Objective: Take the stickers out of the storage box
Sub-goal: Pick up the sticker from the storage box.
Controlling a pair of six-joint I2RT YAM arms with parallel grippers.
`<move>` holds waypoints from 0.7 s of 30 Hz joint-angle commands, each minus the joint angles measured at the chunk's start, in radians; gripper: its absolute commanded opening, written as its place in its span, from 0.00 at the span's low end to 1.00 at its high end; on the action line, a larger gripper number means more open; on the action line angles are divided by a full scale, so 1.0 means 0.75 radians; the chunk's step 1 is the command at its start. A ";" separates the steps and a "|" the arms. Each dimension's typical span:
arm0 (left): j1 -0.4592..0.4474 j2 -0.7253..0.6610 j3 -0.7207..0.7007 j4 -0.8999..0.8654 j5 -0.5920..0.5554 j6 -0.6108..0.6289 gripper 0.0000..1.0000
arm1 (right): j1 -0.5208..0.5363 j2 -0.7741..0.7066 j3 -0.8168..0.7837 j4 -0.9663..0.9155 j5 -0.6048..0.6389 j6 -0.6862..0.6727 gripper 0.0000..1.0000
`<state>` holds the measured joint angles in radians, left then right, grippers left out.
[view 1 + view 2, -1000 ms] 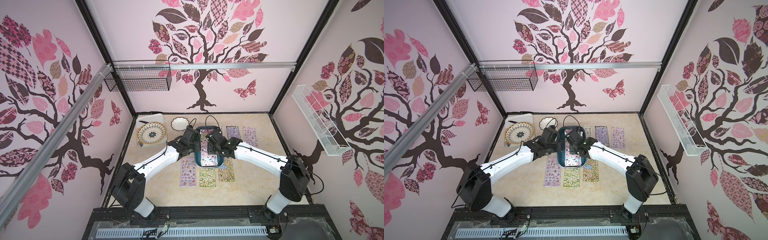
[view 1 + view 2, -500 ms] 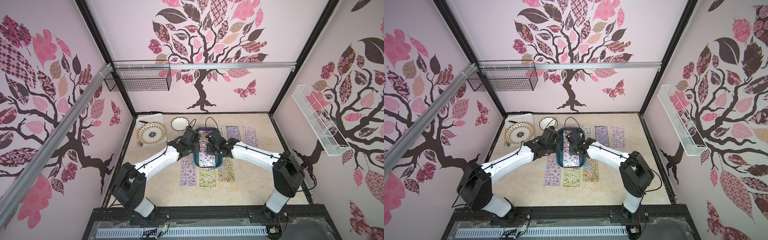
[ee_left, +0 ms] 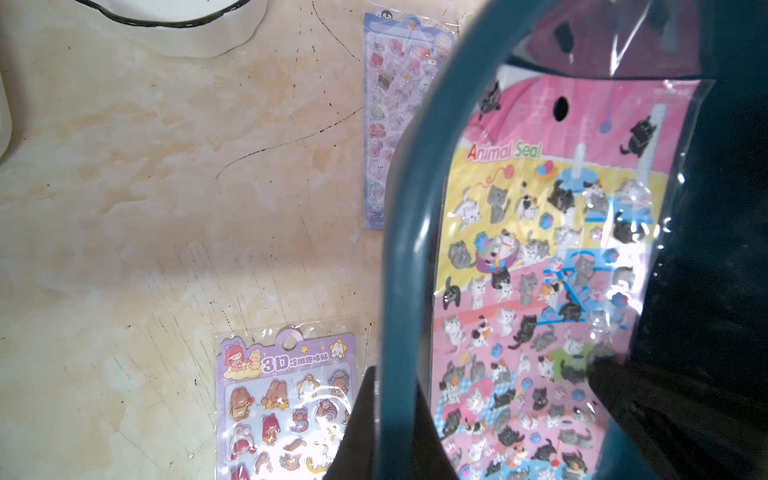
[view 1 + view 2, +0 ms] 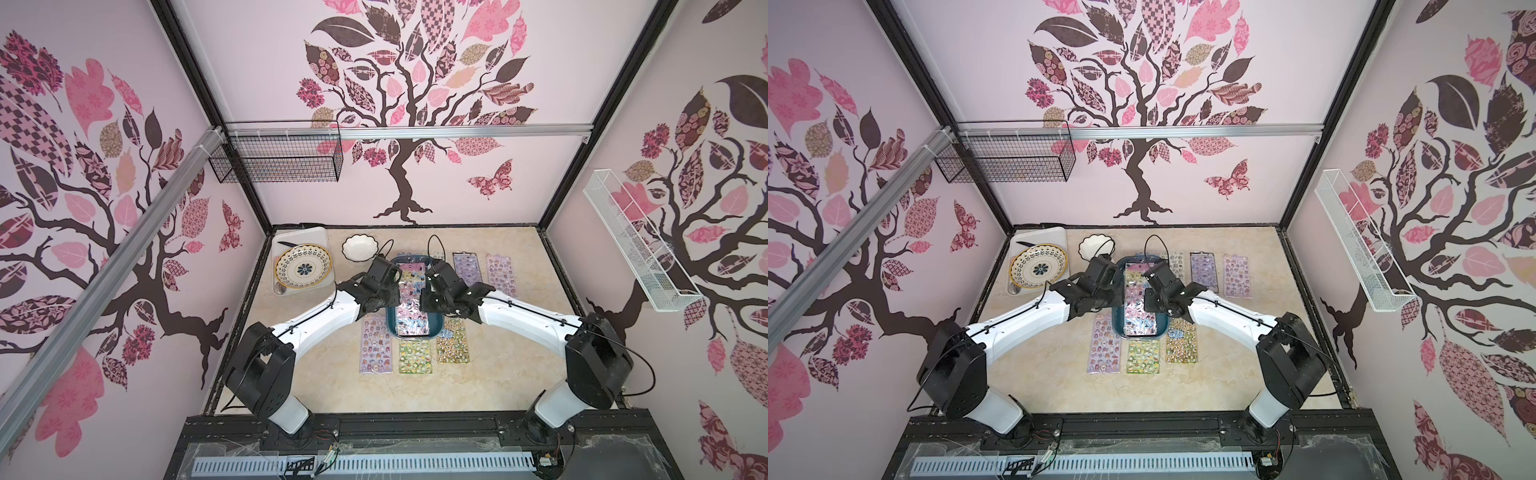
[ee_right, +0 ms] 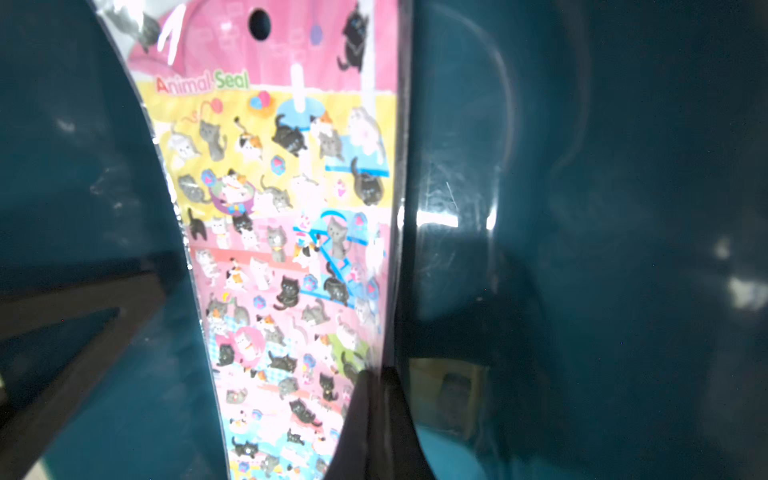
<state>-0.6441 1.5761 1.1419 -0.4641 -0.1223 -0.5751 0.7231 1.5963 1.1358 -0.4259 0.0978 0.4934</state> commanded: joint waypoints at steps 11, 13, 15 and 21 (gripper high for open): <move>0.021 0.025 0.079 0.012 -0.010 0.019 0.00 | -0.003 -0.215 -0.086 0.012 0.177 -0.004 0.00; 0.039 0.030 0.080 0.013 0.005 0.012 0.00 | -0.005 -0.221 -0.087 0.006 0.179 -0.003 0.00; 0.062 0.038 0.085 0.005 0.011 0.006 0.00 | -0.004 -0.227 -0.082 -0.011 0.181 0.001 0.00; 0.157 0.049 0.093 -0.007 0.047 -0.024 0.00 | -0.007 -0.310 -0.029 -0.120 0.104 0.036 0.00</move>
<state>-0.5655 1.6115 1.1778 -0.4805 -0.0834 -0.5732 0.7231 1.4502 1.0805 -0.4343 0.1745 0.5011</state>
